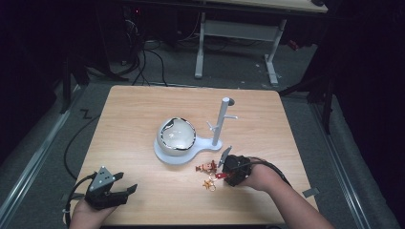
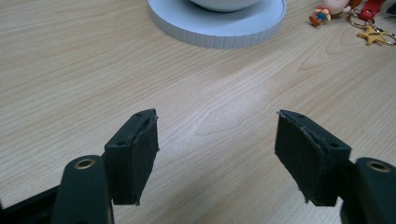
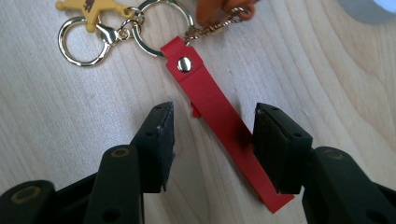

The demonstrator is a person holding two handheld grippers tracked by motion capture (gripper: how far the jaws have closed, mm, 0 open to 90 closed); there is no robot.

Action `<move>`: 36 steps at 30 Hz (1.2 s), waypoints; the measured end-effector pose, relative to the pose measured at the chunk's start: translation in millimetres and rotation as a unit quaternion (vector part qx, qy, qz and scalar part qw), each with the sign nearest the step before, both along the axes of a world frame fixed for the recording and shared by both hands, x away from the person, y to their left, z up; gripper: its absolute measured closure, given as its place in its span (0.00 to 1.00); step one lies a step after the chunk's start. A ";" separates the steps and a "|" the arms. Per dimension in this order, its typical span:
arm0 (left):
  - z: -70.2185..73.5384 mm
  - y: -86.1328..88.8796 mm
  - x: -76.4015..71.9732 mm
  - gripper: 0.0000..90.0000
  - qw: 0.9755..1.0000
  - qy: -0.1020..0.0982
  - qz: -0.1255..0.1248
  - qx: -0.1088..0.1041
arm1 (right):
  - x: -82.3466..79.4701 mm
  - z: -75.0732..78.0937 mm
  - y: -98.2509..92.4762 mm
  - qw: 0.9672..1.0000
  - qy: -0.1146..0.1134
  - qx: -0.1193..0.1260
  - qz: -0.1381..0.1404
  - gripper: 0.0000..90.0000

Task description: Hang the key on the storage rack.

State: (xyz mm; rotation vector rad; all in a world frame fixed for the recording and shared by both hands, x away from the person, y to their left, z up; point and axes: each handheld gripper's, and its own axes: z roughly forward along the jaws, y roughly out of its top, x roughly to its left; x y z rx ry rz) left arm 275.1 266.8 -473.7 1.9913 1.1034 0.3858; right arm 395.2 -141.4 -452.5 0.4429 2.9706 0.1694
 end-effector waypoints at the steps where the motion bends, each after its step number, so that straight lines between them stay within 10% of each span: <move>1: 0.2 -0.3 -0.1 0.34 1.000 0.001 -0.001 0.001 | 2.4 0.6 3.4 1.000 0.004 -0.010 0.009 0.55; 14: -0.6 -0.7 0.4 0.34 1.000 0.004 -0.005 -0.001 | 1.8 -1.2 20.9 0.995 0.084 -0.050 0.000 0.77; 24: -0.1 -5.0 0.9 0.34 1.000 0.005 -0.013 0.002 | -17.3 -0.9 28.1 0.994 0.084 -0.059 -0.021 0.65; 36: 0.1 -5.9 5.5 0.34 1.000 0.005 -0.020 -0.003 | -14.6 -1.3 40.4 0.990 0.101 -0.090 -0.025 0.79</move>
